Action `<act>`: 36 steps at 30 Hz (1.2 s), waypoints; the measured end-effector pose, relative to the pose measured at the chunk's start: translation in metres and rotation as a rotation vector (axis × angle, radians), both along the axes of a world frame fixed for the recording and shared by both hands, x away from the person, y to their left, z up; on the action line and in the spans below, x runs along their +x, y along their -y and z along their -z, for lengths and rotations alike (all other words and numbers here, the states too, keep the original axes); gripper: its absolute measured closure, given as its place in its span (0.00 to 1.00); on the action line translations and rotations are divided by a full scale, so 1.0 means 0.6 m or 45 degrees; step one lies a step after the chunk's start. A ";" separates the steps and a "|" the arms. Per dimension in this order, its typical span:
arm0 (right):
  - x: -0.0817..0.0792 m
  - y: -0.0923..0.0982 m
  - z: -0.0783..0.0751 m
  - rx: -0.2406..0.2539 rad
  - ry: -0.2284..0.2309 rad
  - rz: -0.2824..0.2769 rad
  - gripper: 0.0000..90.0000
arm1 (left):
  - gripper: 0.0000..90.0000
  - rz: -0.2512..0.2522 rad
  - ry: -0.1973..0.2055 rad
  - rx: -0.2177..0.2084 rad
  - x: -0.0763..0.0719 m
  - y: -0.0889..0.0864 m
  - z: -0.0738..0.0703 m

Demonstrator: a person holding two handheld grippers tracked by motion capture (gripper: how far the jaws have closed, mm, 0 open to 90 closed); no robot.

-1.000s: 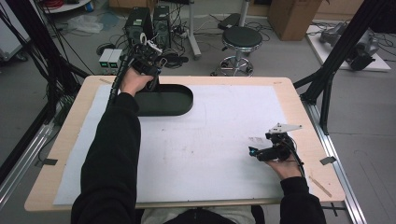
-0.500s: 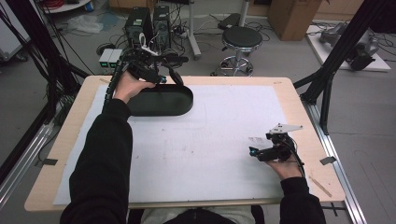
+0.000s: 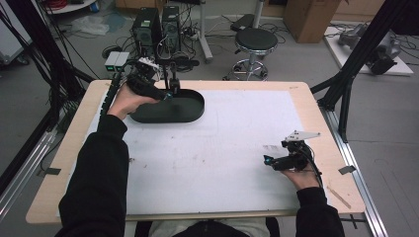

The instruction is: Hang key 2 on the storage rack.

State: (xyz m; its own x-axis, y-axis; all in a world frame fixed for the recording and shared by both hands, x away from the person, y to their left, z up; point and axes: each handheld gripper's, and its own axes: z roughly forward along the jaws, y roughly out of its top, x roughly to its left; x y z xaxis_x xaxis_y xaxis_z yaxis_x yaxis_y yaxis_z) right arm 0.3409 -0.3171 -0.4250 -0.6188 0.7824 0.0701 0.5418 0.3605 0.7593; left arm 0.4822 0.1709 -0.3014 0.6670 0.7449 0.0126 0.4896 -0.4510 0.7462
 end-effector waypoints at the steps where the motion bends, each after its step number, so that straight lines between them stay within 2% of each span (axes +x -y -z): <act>1: 0.000 0.000 0.000 0.000 0.000 0.001 0.01 | 0.12 0.004 0.005 -0.001 -0.004 0.000 0.000; 22: 0.002 -0.001 0.003 -0.004 -0.008 0.001 0.01 | 0.12 0.057 0.071 -0.007 -0.086 -0.012 0.018; 29: 0.002 -0.001 0.003 -0.007 -0.007 0.002 0.01 | 0.12 0.065 0.070 0.001 -0.114 -0.023 0.027; 36: 0.002 -0.003 0.004 -0.008 -0.012 0.003 0.01 | 0.12 0.070 0.046 0.012 -0.138 -0.032 0.050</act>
